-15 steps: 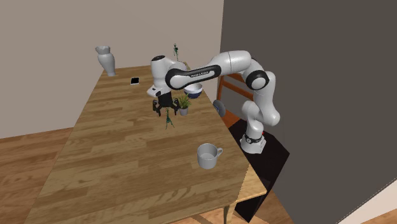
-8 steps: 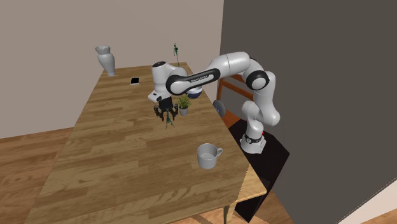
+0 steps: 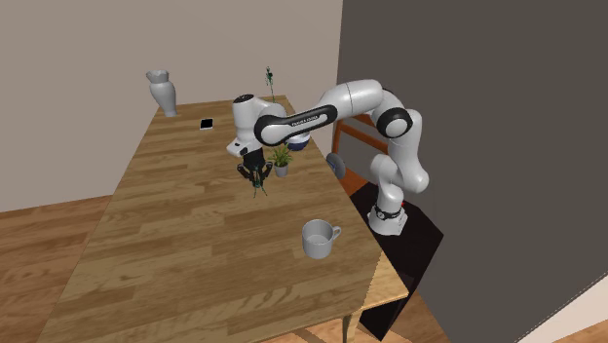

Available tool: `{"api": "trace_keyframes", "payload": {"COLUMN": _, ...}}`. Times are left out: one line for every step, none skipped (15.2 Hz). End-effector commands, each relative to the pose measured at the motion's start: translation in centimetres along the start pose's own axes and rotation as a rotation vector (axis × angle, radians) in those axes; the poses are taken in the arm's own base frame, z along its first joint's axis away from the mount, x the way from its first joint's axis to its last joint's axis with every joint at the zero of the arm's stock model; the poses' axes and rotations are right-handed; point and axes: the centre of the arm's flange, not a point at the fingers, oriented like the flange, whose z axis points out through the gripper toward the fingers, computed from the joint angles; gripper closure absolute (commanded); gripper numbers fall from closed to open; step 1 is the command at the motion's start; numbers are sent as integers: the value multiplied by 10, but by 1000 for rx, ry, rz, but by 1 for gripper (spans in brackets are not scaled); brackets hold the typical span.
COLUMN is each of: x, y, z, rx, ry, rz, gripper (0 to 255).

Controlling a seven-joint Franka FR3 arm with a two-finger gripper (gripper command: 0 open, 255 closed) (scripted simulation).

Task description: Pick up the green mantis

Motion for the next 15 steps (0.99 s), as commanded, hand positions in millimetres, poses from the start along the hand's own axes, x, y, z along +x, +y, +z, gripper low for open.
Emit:
{"api": "trace_keyframes", "payload": {"x": 0, "y": 0, "z": 1, "rx": 0, "ry": 0, "rz": 0, "gripper": 255}}
{"api": "trace_keyframes", "payload": {"x": 0, "y": 0, "z": -5, "rx": 0, "ry": 0, "rz": 0, "gripper": 255}}
{"api": "trace_keyframes", "payload": {"x": 0, "y": 0, "z": -10, "rx": 0, "ry": 0, "rz": 0, "gripper": 255}}
{"api": "trace_keyframes", "payload": {"x": 0, "y": 0, "z": -15, "rx": 0, "ry": 0, "rz": 0, "gripper": 255}}
{"api": "trace_keyframes", "payload": {"x": 0, "y": 0, "z": -21, "rx": 0, "ry": 0, "rz": 0, "gripper": 255}}
{"api": "trace_keyframes", "payload": {"x": 0, "y": 0, "z": -26, "rx": 0, "ry": 0, "rz": 0, "gripper": 255}}
{"api": "trace_keyframes", "payload": {"x": 1, "y": 0, "z": -31, "rx": 0, "ry": 0, "rz": 0, "gripper": 255}}
{"api": "trace_keyframes", "payload": {"x": 1, "y": -1, "z": -36, "rx": 0, "ry": 0, "rz": 0, "gripper": 255}}
{"api": "trace_keyframes", "payload": {"x": 1, "y": -1, "z": -42, "rx": 0, "ry": 0, "rz": 0, "gripper": 255}}
{"api": "trace_keyframes", "payload": {"x": 1, "y": -1, "z": -47, "rx": 0, "ry": 0, "rz": 0, "gripper": 255}}
{"api": "trace_keyframes", "payload": {"x": 1, "y": -1, "z": -52, "rx": 0, "ry": 0, "rz": 0, "gripper": 255}}
{"api": "trace_keyframes", "payload": {"x": 1, "y": -1, "z": -57, "rx": 0, "ry": 0, "rz": 0, "gripper": 255}}
{"api": "trace_keyframes", "payload": {"x": 1, "y": -1, "z": -63, "rx": 0, "ry": 0, "rz": 0, "gripper": 255}}
{"api": "trace_keyframes", "payload": {"x": 2, "y": -1, "z": -68, "rx": 0, "ry": 0, "rz": 0, "gripper": 255}}
{"api": "trace_keyframes", "payload": {"x": 2, "y": -1, "z": -73, "rx": 0, "ry": 0, "rz": 0, "gripper": 255}}
